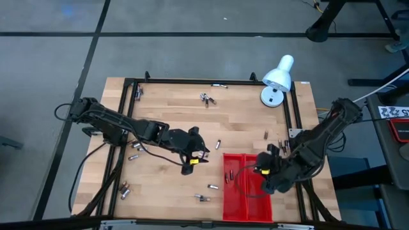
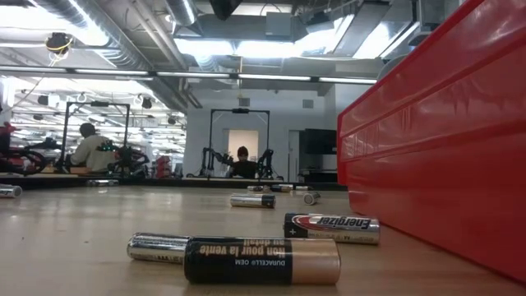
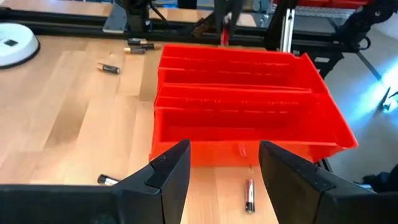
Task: Sort batteries
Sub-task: Put the silver battery into the right red bin
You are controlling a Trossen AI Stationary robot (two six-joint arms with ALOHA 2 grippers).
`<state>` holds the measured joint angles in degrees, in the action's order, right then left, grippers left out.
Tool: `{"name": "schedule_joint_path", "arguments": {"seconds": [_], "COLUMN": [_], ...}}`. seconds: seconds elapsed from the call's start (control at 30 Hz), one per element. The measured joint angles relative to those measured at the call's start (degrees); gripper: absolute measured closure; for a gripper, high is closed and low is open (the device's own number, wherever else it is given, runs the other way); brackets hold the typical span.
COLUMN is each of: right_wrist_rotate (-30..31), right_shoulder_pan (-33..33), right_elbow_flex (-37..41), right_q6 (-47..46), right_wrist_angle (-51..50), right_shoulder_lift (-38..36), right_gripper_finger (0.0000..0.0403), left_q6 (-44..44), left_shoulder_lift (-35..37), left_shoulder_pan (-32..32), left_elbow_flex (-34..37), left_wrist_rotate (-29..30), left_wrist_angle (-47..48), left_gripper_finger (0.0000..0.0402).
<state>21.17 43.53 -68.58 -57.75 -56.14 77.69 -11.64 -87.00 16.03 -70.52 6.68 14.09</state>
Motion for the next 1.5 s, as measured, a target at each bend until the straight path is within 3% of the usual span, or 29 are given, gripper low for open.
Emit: {"name": "schedule_joint_path", "arguments": {"seconds": [0.37, 0.6, 0.97, 1.1, 1.33, 1.5], "right_wrist_rotate": [-5.3, -5.3, -3.4, -0.8, -0.1, 1.1], "right_shoulder_pan": [0.0, 0.0, 0.0, 0.0, 0.0, 0.0], "right_elbow_flex": [0.0, 0.0, 0.0, 0.0, 0.0, 0.0], "right_q6": [-0.7, -0.9, -0.7, -0.3, -0.3, -0.3], "right_wrist_angle": [-3.2, -5.8, -2.5, -0.2, 0.6, 1.2], "right_shoulder_lift": [4.0, 4.0, 3.9, 3.5, 3.4, 3.4], "right_gripper_finger": [0.0351, 0.0313, 0.0308, 0.0308, 0.0308, 0.0308], "left_q6": [-0.4, -0.4, -0.4, 0.4, 6.9, -2.8], "left_shoulder_lift": [0.0, -0.1, -0.9, -3.7, -13.4, -18.0], "left_shoulder_pan": [0.2, 1.0, 4.6, 7.5, 12.4, 11.1], "left_elbow_flex": [0.0, 0.0, 0.0, 0.0, 0.0, 0.0], "left_wrist_rotate": [0.0, 0.0, 0.0, 0.0, -0.1, 3.1], "left_wrist_angle": [0.2, 0.4, 5.4, 8.5, 6.2, 6.4], "left_gripper_finger": [0.0224, 0.0224, 0.0224, 0.0224, 0.0224, 0.0224]}}
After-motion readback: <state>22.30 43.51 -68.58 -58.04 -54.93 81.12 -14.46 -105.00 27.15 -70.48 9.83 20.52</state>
